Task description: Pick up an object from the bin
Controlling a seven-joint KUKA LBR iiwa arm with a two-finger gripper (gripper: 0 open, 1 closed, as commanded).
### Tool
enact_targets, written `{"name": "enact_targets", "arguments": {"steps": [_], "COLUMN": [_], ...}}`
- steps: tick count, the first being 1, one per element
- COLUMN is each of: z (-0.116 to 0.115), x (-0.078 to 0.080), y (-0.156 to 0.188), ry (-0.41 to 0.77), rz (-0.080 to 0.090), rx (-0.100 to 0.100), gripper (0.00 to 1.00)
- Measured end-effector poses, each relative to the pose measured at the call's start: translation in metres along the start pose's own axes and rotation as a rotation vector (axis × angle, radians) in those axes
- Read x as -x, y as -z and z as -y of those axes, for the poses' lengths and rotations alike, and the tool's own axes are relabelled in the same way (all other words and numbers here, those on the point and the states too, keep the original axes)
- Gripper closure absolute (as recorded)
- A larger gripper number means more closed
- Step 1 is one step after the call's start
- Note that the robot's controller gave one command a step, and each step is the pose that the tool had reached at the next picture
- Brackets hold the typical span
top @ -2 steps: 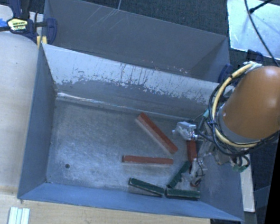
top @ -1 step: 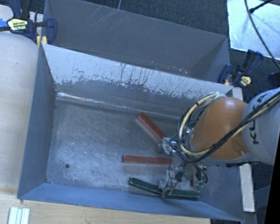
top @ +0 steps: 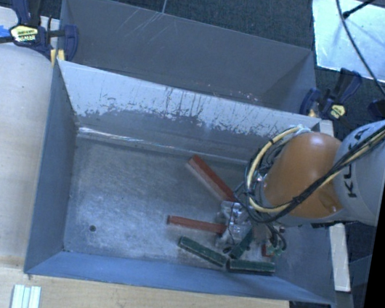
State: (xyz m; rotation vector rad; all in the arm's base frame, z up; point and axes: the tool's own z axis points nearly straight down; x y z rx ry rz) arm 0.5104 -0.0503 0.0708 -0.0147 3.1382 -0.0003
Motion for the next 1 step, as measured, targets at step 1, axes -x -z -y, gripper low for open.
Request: {"name": "enact_targets", "arguments": {"steps": [1], "z": [0.0042], "x": [0.0307], "y": [0.156], "ry": [-0.012], "rz": [0.01], "rx": [-0.002], "gripper": [1.0]}}
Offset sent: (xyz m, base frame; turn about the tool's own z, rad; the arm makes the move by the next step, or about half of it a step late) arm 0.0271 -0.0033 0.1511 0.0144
